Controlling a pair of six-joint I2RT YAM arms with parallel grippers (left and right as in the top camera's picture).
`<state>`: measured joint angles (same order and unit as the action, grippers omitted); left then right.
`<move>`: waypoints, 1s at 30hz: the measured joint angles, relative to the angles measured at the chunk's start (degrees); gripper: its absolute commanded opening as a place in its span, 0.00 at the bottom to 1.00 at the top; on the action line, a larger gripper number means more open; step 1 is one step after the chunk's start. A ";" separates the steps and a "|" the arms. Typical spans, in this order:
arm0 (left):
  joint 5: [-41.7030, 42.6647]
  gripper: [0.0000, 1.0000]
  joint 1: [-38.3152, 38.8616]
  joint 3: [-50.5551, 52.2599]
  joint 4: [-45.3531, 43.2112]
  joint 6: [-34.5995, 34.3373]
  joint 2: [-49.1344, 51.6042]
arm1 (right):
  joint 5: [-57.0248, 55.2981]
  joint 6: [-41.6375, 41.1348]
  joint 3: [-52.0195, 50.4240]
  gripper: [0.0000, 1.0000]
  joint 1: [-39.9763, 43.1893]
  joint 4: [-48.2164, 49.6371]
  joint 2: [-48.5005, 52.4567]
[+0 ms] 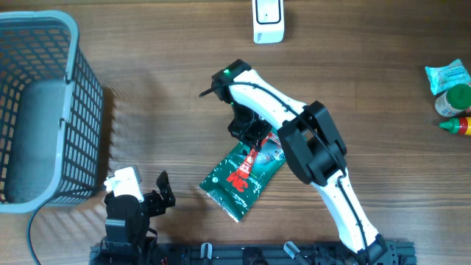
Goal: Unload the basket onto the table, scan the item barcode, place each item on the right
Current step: 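Move the right gripper to the red Nescafe stick and grasp it, then lift the Nescafe stick off the snack bag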
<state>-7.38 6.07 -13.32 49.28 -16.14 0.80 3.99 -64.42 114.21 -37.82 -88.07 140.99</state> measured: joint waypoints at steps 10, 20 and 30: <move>0.00 1.00 0.00 0.00 0.02 0.00 0.00 | 24.65 41.00 3.85 0.04 1.62 6.73 -13.22; 0.00 1.00 0.00 0.00 0.02 0.00 0.00 | 62.29 79.49 3.28 0.04 1.55 4.61 -17.29; 0.00 1.00 0.00 0.00 0.02 0.00 0.00 | 72.87 82.18 3.23 0.04 1.55 -0.26 -17.29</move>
<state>-7.38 6.07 -13.32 49.30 -16.14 0.80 76.86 17.76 117.45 -36.27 -88.33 123.70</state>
